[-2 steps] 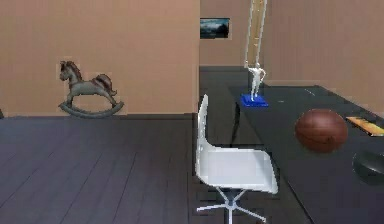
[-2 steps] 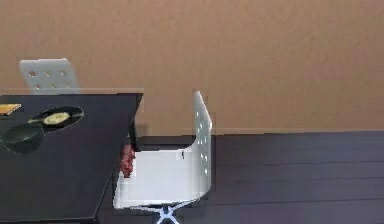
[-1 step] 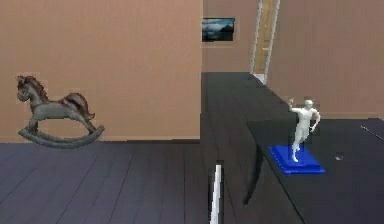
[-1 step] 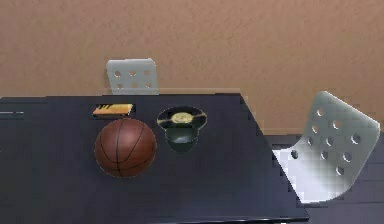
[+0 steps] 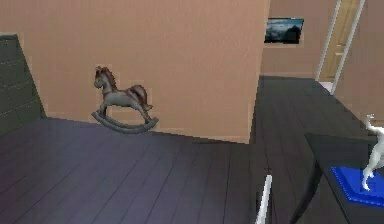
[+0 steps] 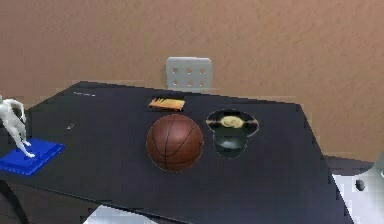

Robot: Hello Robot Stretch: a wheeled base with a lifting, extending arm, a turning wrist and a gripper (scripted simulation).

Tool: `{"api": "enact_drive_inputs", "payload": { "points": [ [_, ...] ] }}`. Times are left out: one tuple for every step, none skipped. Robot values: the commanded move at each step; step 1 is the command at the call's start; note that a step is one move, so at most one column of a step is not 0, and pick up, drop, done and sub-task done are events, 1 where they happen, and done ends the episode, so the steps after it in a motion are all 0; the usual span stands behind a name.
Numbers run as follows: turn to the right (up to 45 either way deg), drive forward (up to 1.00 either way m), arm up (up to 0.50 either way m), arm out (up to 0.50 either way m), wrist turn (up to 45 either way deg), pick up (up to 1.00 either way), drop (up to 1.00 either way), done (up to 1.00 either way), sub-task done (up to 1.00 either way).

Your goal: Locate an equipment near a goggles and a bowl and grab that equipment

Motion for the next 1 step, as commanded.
{"api": "enact_drive_inputs", "payload": {
  "points": [
    [0.0,0.00,0.50,0.00,0.0,0.00,0.00,0.00,0.00]
  ]
}}
